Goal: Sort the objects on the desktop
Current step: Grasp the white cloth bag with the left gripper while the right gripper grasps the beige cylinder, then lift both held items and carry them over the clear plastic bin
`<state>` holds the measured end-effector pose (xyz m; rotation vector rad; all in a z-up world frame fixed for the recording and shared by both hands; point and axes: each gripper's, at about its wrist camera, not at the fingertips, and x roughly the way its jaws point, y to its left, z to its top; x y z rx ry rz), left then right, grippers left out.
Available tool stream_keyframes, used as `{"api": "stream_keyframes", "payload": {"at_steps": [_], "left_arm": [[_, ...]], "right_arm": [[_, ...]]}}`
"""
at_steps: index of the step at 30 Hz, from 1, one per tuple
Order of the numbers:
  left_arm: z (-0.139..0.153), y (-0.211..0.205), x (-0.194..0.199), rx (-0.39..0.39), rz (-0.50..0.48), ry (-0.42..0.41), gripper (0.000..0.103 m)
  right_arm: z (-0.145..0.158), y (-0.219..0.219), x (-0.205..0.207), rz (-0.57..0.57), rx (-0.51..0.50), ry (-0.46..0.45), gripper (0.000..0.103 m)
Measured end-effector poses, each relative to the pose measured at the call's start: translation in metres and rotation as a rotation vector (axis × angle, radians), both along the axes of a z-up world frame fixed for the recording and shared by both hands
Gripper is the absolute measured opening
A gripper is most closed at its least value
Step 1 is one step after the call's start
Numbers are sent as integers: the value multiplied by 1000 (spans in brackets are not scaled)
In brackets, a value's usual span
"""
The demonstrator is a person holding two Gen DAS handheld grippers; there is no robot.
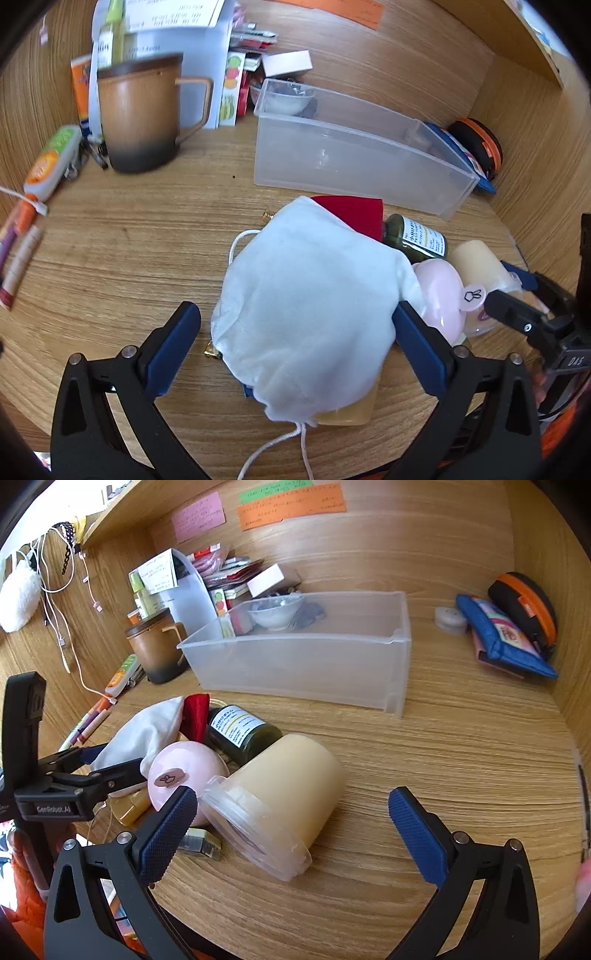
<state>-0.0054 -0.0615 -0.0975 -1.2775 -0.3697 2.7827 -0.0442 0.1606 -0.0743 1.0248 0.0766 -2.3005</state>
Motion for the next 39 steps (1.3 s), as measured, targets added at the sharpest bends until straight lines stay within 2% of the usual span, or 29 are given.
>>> {"api": "stream_keyframes", "payload": {"at_steps": [4, 9, 11, 14, 18, 28, 39], "left_arm": [[-2, -4, -4, 32, 4, -5, 103], [1, -6, -12, 30, -2, 2, 102], [1, -5, -14, 42, -13, 4, 96], [1, -6, -19, 71, -27, 3, 88], [1, -6, -22, 93, -35, 7, 78], [17, 5, -20, 0, -33, 57, 55], [40, 5, -7, -45, -15, 124, 53]], "right_arm": [[-5, -3, -8, 9, -4, -23, 102], [-8, -10, -15, 7, 16, -16, 101], [-7, -11, -16, 6, 20, -1, 98], [-5, -12, -16, 27, 5, 7, 87], [-5, -12, -16, 19, 1, 19, 87], [-5, -10, -15, -4, -15, 21, 87], [11, 4, -9, -40, -49, 57, 86]]}}
